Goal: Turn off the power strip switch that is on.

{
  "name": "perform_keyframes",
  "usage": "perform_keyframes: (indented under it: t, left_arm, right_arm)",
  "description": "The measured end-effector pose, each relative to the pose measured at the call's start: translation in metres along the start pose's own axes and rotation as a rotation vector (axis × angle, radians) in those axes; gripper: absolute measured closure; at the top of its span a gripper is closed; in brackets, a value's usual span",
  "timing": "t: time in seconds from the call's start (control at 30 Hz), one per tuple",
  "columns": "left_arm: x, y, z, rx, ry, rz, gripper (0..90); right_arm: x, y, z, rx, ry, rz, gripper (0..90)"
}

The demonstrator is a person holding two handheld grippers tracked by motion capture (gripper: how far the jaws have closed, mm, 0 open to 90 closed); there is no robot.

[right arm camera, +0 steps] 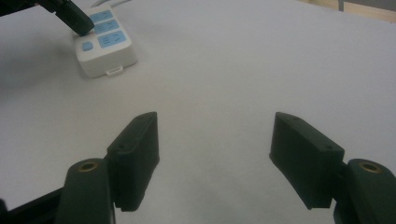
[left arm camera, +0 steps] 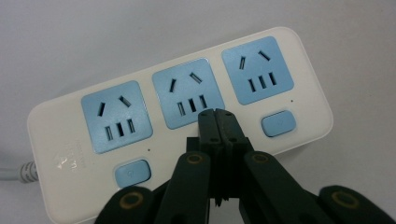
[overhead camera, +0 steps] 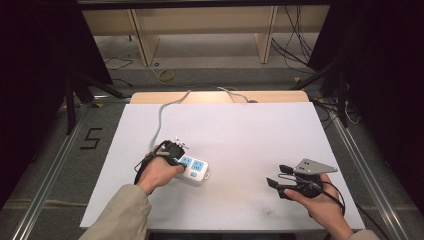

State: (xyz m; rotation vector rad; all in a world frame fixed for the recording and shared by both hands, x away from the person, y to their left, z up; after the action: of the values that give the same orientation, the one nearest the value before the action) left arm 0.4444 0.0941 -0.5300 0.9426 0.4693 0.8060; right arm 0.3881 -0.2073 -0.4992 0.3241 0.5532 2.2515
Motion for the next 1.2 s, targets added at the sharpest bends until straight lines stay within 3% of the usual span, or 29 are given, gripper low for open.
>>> perform_keyframes:
  t: [1.03, 1.2]
  left_arm:
    - [0.0011, 0.0033, 0.0019, -0.014, -0.014, 0.015, 90.0]
    - [0.0034, 0.0072, 0.0049, -0.040, -0.014, 0.018, 90.0]
  right_arm:
    - [0.0006, 0.0001, 0.0004, -0.002, -0.002, 0.003, 32.8]
    - [0.0001, 0.0004, 0.0007, -0.004, -0.002, 0.002, 32.7]
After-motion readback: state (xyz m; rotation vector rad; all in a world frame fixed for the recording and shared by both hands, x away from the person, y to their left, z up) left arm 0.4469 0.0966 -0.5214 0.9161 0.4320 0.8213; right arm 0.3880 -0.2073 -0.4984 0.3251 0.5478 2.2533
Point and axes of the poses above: each handheld gripper's, and its own axes: y roughly backward along the jaws, z roughly out of its top, x roughly to its left, the point moved 10 cm from there along -y, roughly forward along the jaws, and after that the axes turned 4 degrees about -x, right-handed, at the moved point
